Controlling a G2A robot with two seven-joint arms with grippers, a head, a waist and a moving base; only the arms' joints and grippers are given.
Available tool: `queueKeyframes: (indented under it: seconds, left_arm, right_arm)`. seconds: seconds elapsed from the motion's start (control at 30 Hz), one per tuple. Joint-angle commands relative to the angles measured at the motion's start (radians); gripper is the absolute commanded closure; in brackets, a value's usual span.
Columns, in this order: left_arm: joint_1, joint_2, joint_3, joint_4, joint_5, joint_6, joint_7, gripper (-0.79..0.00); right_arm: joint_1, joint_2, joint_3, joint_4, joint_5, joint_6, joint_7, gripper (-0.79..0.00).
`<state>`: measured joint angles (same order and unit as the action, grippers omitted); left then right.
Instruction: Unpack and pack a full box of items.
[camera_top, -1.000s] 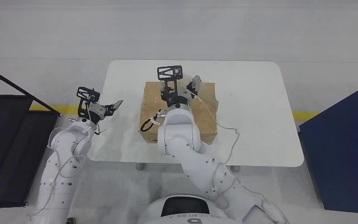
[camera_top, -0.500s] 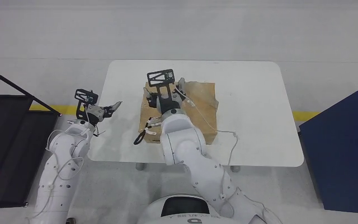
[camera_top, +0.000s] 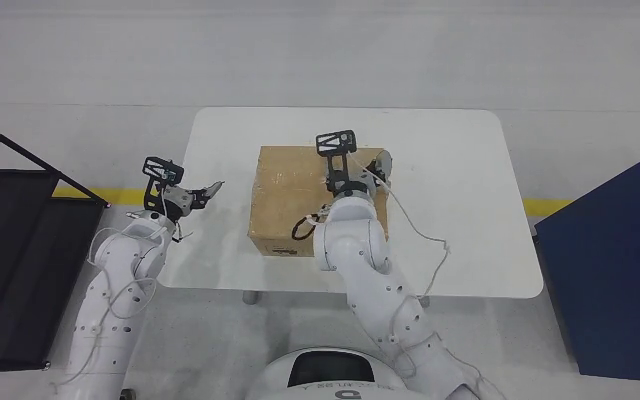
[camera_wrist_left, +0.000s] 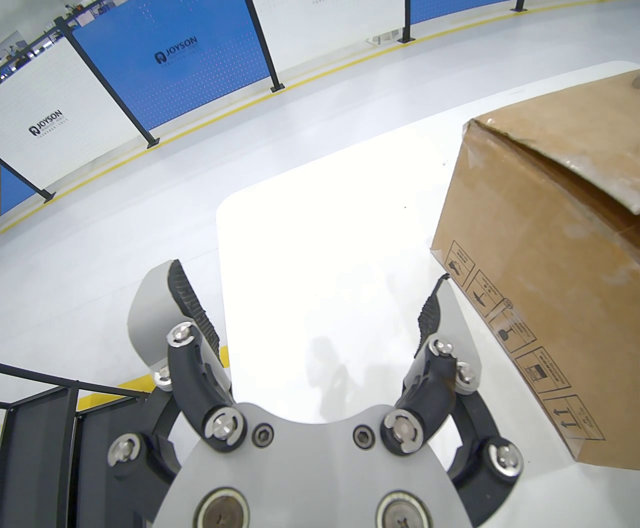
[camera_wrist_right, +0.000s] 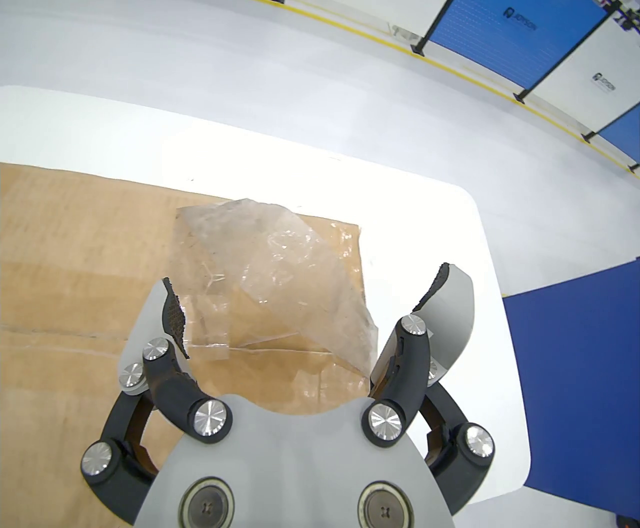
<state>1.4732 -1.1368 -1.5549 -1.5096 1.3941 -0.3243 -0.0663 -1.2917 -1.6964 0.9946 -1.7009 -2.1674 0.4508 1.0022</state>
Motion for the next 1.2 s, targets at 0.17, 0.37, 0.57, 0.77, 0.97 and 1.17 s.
queueKeyframes:
  seconds: [0.17,0.37,0.57,0.77,0.97,1.17]
  left_arm:
    - [-0.007,0.000,0.006,-0.006,0.002,0.001,-0.008,-0.785]
    - [-0.007,0.001,0.003,0.003,-0.001,0.000,-0.007,-0.785]
    - [-0.004,0.003,-0.005,0.006,-0.008,0.001,-0.005,-0.785]
    - [-0.001,0.004,-0.010,0.004,-0.014,0.000,-0.001,-0.785]
    - [0.006,0.005,-0.022,0.009,-0.025,0.003,0.004,-0.785]
    - [0.011,0.005,-0.022,0.007,-0.030,0.006,0.006,-0.785]
  right_arm:
    - [0.029,-0.010,0.021,0.038,-0.037,-0.081,0.134,-0.785]
    - [0.082,-0.029,0.032,0.127,-0.160,0.066,0.166,-0.785]
    - [0.148,-0.052,0.043,0.213,-0.182,0.205,0.138,-0.785]
    - [0.245,-0.079,0.065,0.323,0.021,0.298,-0.018,-0.785]
    - [0.262,-0.098,0.061,0.328,0.151,0.330,-0.161,-0.785]
    - [0.175,-0.102,0.039,0.220,0.213,0.290,-0.292,-0.785]
